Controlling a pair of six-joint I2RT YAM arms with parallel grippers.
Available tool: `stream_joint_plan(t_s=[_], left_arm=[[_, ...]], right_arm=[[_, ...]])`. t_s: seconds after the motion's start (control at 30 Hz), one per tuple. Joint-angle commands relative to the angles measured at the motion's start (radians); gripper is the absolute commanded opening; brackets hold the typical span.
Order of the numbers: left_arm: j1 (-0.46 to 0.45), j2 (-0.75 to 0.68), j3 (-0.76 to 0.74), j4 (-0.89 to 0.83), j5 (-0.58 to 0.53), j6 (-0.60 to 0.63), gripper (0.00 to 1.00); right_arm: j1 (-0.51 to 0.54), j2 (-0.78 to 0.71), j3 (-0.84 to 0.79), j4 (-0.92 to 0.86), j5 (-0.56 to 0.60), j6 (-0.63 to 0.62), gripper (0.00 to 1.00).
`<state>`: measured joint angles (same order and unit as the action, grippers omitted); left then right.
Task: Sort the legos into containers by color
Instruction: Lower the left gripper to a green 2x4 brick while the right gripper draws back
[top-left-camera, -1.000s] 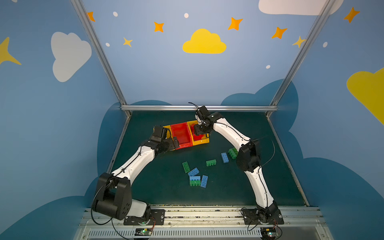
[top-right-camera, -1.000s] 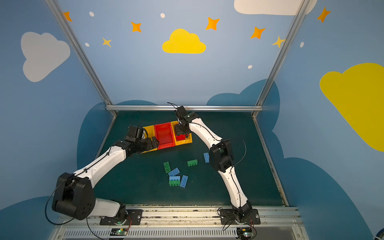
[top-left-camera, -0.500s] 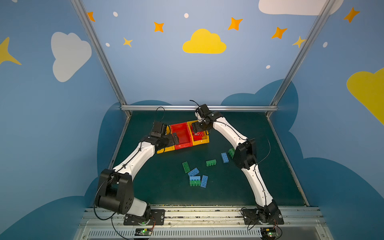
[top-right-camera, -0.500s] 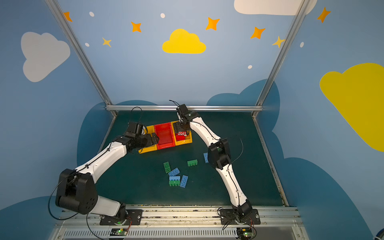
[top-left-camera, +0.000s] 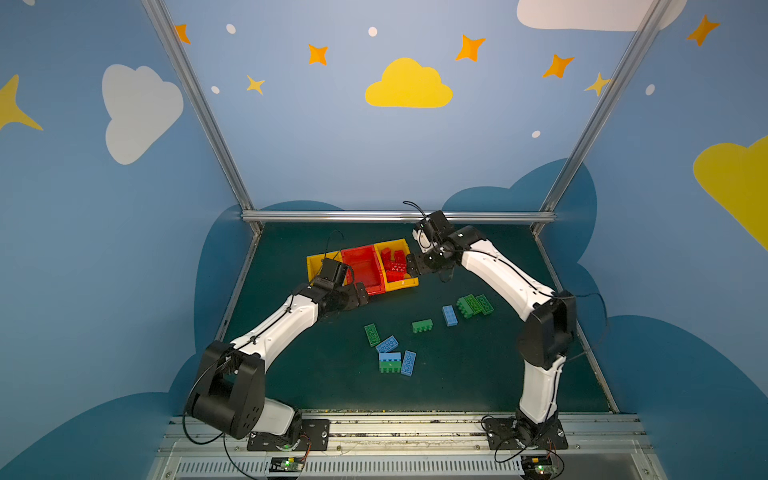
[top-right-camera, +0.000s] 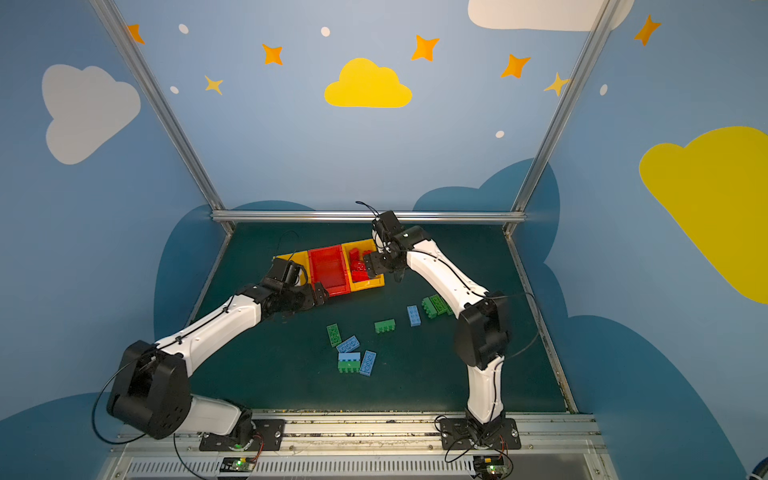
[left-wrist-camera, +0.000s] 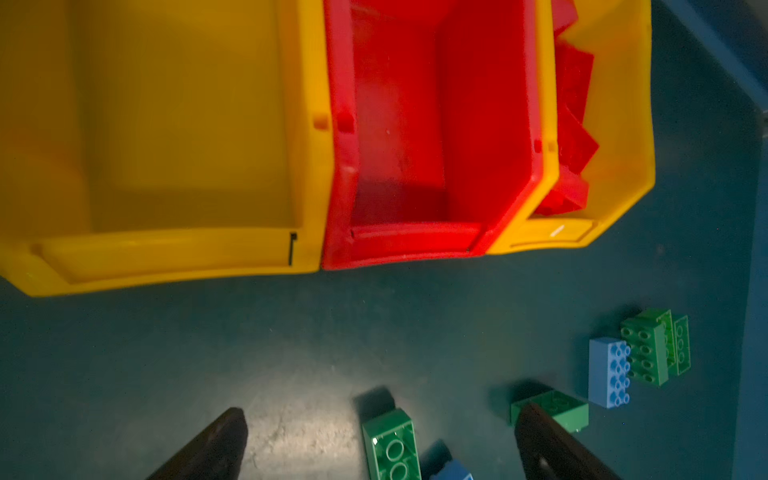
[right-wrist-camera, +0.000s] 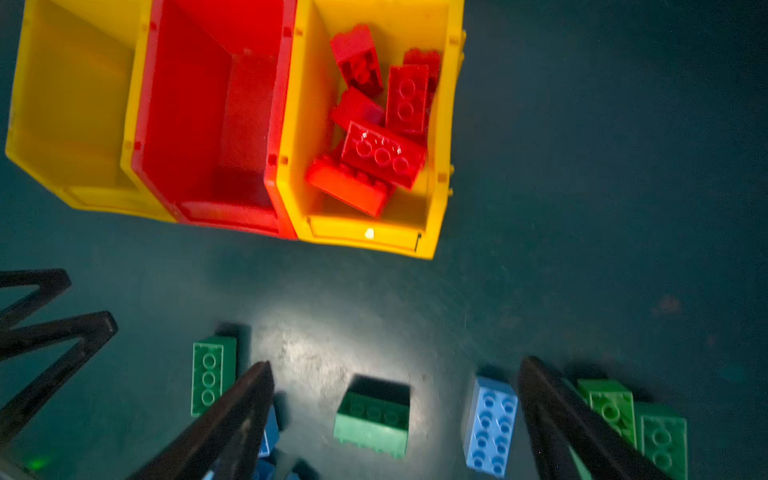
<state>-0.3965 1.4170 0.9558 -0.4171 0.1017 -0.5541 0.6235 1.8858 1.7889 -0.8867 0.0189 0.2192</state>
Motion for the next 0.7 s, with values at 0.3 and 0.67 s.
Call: stream_joint_plan(t_s=[0.3, 0.67], left_arm=[[-0.272, -0.142, -0.156, -0.177, -0.233, -0.354, 1.00], [-0.374, -0.048, -0.128, -0.181, -0.324, -0.428, 1.00]], right_arm=[[0.111, -0.455, -0.499, -0.013, 0.044, 0.154, 0.91], [0.192, -0.730, -0.729, -0.035, 0.043, 0.279, 0.93]])
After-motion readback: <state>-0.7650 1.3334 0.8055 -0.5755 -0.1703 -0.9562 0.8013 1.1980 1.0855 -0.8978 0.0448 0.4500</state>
